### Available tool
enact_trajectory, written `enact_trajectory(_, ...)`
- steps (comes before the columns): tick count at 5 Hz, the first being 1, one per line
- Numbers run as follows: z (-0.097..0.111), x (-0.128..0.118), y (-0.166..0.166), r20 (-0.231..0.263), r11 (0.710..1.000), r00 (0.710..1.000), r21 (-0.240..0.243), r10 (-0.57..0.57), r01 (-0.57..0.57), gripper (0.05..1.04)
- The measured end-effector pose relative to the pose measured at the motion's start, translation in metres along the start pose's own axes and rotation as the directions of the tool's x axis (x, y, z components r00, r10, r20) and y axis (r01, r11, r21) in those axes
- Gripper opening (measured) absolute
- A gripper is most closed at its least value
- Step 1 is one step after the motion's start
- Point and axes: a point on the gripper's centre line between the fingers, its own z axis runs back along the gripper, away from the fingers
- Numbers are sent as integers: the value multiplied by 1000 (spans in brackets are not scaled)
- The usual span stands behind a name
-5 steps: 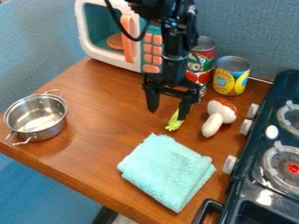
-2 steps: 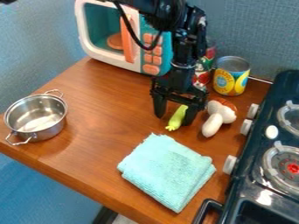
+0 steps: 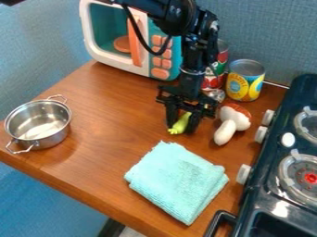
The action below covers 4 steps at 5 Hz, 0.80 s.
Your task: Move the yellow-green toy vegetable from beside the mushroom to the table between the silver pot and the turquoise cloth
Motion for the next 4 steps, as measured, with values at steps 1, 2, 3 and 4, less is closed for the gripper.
enact_trajectory(1, -1, -1, -1, 2, 1000, 1000, -5, -18, 19, 501)
enact_trajectory(2, 0, -7, -1, 10, 1000, 1000, -14, -24, 24, 476)
enact_trajectory(3, 18, -22, 5, 51, 1000, 999, -24, 6, -5, 456)
enact_trajectory(4, 36, -41, 34, 91, 997, 993, -50, 71, -66, 456)
